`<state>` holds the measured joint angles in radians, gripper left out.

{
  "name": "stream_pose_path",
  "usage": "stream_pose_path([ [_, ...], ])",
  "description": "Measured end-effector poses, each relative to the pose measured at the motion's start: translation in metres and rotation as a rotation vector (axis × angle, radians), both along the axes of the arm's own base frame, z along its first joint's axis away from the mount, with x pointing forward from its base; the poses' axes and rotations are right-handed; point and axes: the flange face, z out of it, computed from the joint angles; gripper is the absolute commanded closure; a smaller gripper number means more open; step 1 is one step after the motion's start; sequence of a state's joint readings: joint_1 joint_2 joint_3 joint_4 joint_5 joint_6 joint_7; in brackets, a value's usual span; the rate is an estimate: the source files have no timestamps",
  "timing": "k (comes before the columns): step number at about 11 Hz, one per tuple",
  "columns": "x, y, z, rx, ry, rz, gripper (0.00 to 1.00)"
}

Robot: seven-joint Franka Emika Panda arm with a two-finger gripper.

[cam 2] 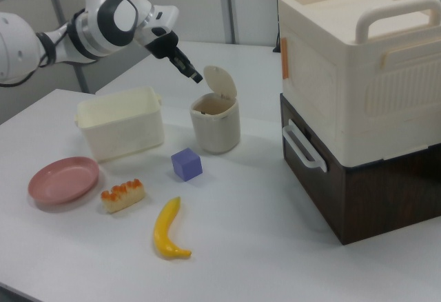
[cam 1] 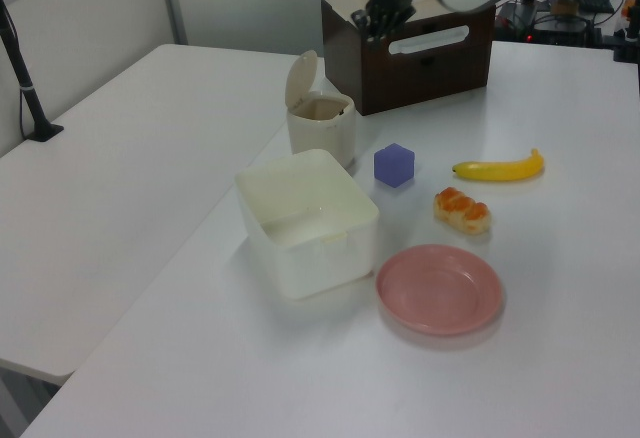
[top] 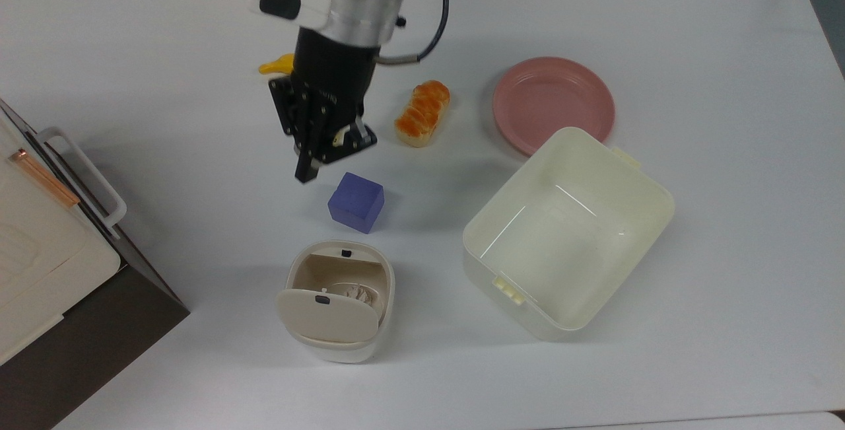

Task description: Close the trash can

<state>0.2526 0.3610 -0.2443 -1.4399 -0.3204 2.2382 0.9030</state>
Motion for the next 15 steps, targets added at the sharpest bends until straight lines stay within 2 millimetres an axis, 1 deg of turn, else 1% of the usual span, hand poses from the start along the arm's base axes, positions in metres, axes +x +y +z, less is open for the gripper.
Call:
stream_pose_path([
  [1,0.014,0.003,-0.003,0.028,-0.064,-0.061,1.0],
  [2,0.027,0.0,-0.003,0.06,-0.131,-0.121,1.0],
  [3,0.038,-0.007,0.003,0.085,-0.196,-0.168,1.0],
  [5,0.048,-0.022,0.015,0.128,-0.277,-0.251,1.0],
  [6,0.051,-0.022,0.016,0.145,-0.296,-0.278,1.0],
  [8,0.063,-0.013,0.007,0.16,-0.327,-0.282,1.0],
  [12,0.092,0.008,-0.027,0.191,-0.414,-0.254,1.0],
  [13,0.096,0.01,-0.029,0.192,-0.435,-0.244,1.0],
  [15,0.099,0.012,-0.027,0.19,-0.45,-0.237,1.0],
])
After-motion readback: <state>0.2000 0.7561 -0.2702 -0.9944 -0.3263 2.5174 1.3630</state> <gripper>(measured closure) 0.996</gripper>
